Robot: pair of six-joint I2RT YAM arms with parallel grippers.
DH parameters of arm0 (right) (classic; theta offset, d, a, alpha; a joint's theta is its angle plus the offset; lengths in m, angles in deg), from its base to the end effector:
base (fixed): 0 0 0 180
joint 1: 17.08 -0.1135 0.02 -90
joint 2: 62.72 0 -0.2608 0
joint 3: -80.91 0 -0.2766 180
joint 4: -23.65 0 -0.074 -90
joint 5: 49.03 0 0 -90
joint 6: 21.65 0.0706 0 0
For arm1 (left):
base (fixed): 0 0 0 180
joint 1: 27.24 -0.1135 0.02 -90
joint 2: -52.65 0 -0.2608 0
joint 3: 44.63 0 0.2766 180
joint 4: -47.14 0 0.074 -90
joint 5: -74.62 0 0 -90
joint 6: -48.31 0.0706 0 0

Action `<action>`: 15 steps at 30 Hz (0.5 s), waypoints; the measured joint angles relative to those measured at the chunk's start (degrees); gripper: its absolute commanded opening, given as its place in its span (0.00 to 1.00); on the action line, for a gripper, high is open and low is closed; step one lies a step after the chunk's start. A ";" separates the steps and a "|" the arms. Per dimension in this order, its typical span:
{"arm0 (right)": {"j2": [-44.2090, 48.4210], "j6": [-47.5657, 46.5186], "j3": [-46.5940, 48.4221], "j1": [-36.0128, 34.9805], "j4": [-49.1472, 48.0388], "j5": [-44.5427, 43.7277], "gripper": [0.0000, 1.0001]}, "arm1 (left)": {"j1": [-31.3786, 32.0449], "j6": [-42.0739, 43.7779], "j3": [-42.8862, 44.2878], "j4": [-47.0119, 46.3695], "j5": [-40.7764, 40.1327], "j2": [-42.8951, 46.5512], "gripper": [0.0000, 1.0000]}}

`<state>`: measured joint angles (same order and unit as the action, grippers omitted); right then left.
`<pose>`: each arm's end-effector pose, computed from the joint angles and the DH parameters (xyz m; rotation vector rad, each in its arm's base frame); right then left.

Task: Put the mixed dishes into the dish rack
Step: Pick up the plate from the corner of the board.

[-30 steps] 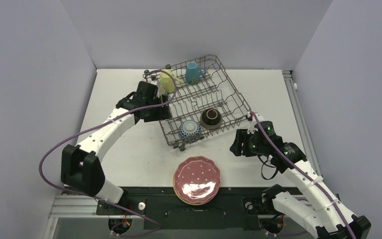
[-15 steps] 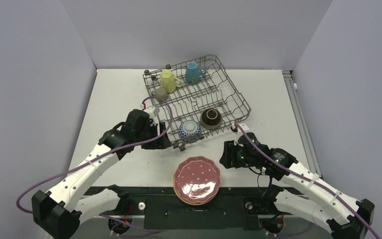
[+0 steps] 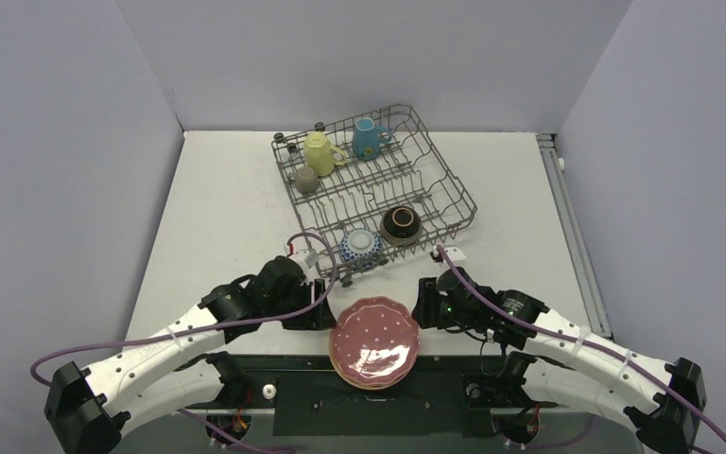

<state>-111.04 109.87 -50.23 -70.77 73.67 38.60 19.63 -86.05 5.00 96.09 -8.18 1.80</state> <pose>0.1309 0.1732 0.2010 -0.2516 2.5443 0.6613 0.1468 -0.1696 0.1992 0.1175 2.6273 -0.7964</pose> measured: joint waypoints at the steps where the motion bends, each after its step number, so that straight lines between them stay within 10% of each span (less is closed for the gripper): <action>1: 0.02 0.35 -0.33 -0.24 -0.28 -0.37 0.41 | 0.76 -0.74 -1.03 -0.70 -0.15 0.11 0.51; 15: 0.09 3.82 -3.63 -1.95 -1.36 -2.40 0.38 | 8.55 -7.61 -6.54 -7.69 -2.73 -3.80 0.33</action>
<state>-110.95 113.69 -53.85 -72.72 72.32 36.19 28.18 -93.65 -1.53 88.40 -10.91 -2.01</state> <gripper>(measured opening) 0.388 0.353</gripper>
